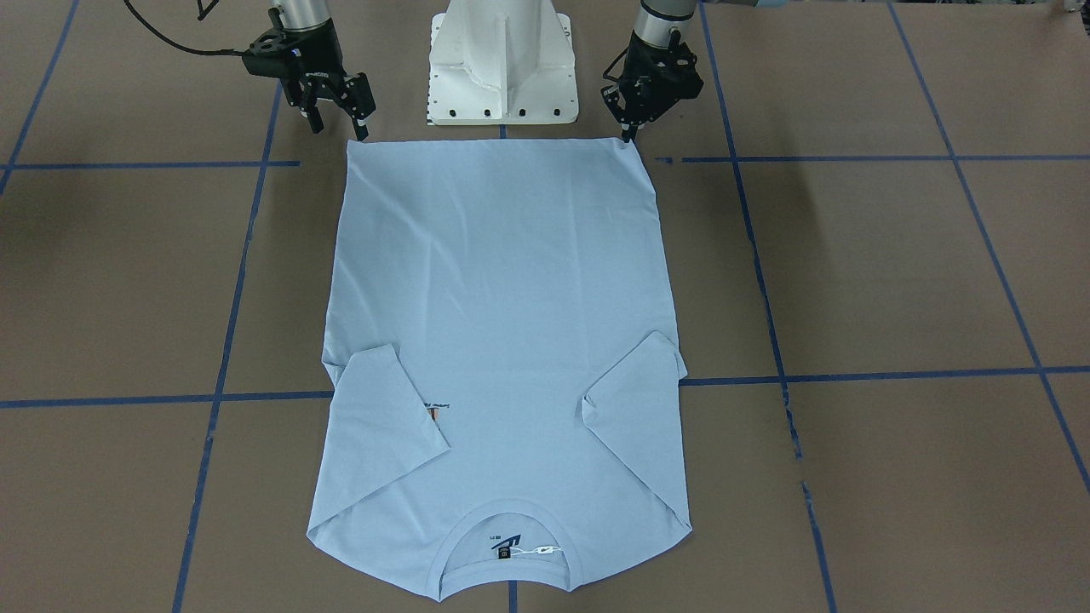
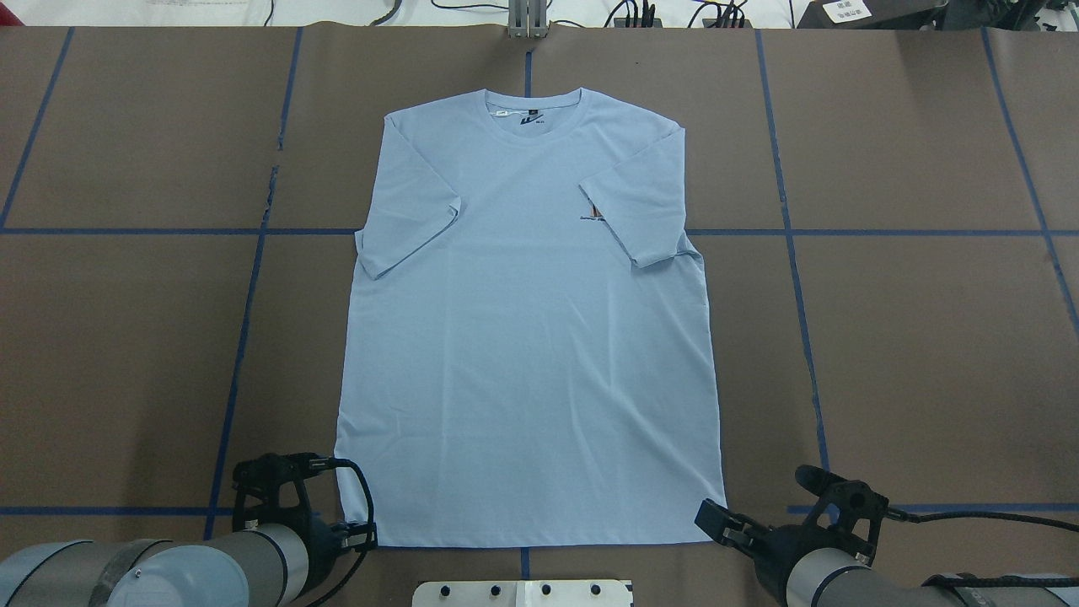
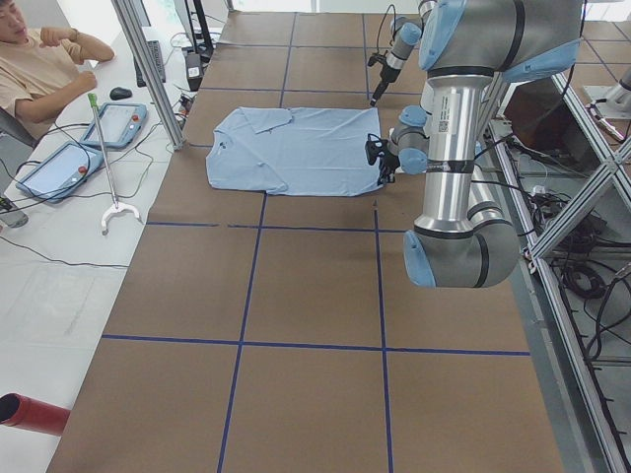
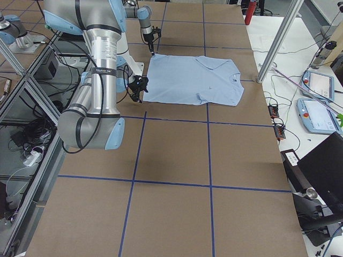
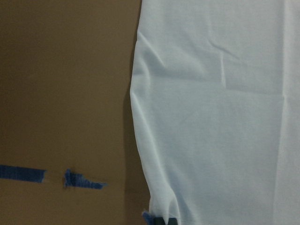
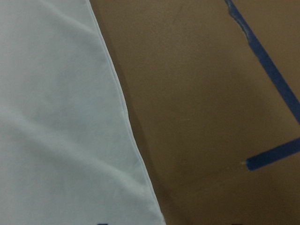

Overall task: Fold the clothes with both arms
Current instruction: 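Grasp both hem corners with the left and right grippers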

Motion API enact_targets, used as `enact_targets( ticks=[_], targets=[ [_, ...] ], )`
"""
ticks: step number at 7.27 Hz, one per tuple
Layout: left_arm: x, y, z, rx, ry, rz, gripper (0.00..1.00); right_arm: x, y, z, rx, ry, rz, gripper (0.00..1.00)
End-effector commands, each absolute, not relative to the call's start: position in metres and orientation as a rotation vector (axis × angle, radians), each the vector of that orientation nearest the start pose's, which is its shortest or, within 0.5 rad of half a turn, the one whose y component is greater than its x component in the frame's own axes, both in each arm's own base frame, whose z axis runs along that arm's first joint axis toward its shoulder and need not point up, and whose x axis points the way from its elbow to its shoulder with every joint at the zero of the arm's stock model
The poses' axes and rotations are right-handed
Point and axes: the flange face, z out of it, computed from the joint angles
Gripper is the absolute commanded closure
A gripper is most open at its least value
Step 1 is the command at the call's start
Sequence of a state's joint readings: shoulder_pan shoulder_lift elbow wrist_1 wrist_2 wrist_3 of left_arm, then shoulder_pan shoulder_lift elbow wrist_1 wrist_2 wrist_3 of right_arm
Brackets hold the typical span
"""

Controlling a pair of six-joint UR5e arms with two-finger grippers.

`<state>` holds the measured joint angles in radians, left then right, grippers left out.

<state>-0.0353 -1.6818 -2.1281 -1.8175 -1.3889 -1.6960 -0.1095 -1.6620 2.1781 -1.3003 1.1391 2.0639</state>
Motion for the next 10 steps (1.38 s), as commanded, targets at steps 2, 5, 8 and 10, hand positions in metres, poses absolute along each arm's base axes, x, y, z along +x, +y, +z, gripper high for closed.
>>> enact_targets(
  ticks=[2, 5, 8, 10],
  targets=[
    [0.483, -0.172, 0.318, 0.155, 0.931, -0.257, 1.0, -0.469, -0.117, 0.389, 0.177, -0.875, 0.547, 0.28],
    [0.483, -0.172, 0.321, 0.154, 0.925, -0.259, 1.0, -0.478, -0.111, 0.389, 0.19, -0.879, 0.531, 0.35],
    [0.479, -0.172, 0.318, 0.151, 0.932, -0.265, 1.0, -0.48, -0.111, 0.392, 0.193, -0.875, 0.531, 0.79],
    [0.479, -0.172, 0.318, 0.151, 0.93, -0.265, 1.0, -0.478, -0.113, 0.39, 0.204, -0.881, 0.534, 1.0]
  ],
)
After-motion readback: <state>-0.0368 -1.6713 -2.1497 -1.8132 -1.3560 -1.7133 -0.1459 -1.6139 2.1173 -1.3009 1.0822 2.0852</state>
